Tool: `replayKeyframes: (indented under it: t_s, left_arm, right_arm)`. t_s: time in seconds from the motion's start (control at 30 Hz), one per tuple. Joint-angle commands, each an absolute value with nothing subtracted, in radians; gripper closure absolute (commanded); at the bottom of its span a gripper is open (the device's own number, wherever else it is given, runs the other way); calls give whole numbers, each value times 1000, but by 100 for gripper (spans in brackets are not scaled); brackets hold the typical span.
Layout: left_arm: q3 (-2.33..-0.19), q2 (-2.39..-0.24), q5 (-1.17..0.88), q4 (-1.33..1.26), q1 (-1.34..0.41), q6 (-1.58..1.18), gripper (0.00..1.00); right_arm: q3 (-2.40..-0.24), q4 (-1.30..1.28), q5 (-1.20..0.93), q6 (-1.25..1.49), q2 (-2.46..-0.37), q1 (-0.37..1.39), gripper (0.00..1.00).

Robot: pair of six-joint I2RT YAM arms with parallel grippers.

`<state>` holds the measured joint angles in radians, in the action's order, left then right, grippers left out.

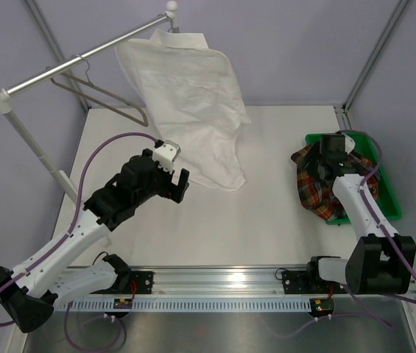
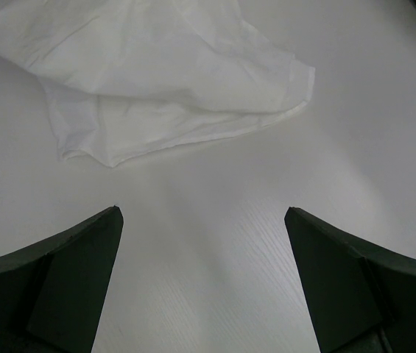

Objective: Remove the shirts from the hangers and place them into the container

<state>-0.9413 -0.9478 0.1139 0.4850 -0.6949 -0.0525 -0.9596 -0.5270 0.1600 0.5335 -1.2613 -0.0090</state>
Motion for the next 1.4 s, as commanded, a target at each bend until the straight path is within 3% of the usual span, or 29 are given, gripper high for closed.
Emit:
replayKeyframes:
  t_s: [0.0,0.23,0.57,0.73,0.9,1.23,1.37]
  left_arm:
    - [-950,-953,127,466,-699,-48,1]
    - [-948,-956,133,468,-699,-46,1]
    - [-950,-957,133,469,-699,-44,1]
    - [-948,-965,137,469,-699,-44,1]
    - [-948,-973,135,469,-699,-43,1]
    - [-948,-980,124,469,-699,-44,1]
    - [-948,-982,127,469,-699,-43,1]
  right_arm:
    - [-969,-551,232,491,-1314,70,25]
    - [-1051,-604,411,421,-1466,228,24]
    - [-1230,-592,564,243,-1601,253,20]
    - [-1342,-586,597,77,-1735,255,5]
    - [-1400,-557,637,-57,-1844,255,1]
    - [-1488,-528,681,-152,-2005,255,1]
    - [-1493,-483,753,-166,-2042,250,10]
